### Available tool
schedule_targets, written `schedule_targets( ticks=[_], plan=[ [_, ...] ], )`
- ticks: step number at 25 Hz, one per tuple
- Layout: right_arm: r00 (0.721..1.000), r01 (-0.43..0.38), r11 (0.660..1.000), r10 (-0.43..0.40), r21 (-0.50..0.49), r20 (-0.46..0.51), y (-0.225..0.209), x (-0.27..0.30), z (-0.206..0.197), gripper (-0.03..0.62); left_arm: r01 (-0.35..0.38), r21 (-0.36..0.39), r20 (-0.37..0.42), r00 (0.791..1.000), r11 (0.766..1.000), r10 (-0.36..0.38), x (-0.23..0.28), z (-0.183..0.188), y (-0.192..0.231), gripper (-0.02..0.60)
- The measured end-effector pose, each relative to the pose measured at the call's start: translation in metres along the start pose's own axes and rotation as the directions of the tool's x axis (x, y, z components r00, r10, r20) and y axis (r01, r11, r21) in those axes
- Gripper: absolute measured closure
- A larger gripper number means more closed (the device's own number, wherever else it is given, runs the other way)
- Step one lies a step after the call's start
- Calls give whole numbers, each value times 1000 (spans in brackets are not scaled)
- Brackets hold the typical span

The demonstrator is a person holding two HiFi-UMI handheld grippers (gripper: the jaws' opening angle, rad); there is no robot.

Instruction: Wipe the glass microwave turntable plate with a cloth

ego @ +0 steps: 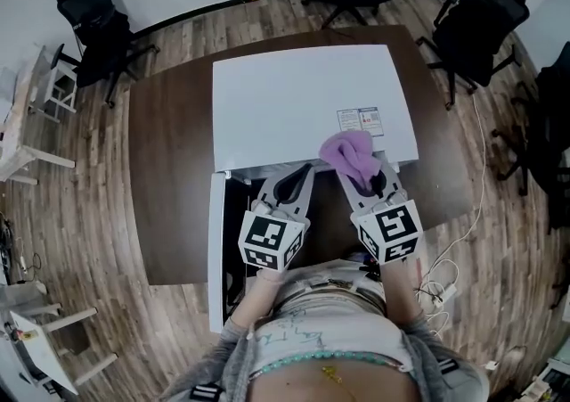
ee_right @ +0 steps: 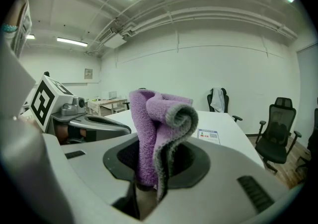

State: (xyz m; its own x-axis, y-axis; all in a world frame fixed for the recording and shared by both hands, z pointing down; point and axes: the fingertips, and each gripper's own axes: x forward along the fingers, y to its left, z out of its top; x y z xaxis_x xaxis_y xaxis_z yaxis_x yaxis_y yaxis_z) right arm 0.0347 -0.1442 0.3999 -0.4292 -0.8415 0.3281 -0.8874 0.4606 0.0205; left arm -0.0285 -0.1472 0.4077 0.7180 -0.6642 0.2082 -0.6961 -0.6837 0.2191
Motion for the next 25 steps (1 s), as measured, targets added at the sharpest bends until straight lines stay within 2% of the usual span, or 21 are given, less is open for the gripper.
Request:
schedule_targets(
  ticks=[4, 10, 20, 25],
  plan=[
    [998, -65, 997, 65, -32, -7, 1, 5, 5, 478, -39, -10, 1, 999, 999, 39, 1, 3, 0, 571],
    [989, -144, 989, 143, -26, -19, 10, 12, -7, 478, -99, -17, -3, 995, 995, 99, -3, 0, 5, 571],
    [987, -157, 987, 156, -32, -32, 10, 12, -12, 478, -141, 7, -23, 990, 990, 142, 0, -9, 14, 571],
    [985, -166, 986, 165, -18, -54, 12, 15, -22, 477, -146, -4, -45, 988, 989, 145, 4, -17, 23, 571]
  ],
)
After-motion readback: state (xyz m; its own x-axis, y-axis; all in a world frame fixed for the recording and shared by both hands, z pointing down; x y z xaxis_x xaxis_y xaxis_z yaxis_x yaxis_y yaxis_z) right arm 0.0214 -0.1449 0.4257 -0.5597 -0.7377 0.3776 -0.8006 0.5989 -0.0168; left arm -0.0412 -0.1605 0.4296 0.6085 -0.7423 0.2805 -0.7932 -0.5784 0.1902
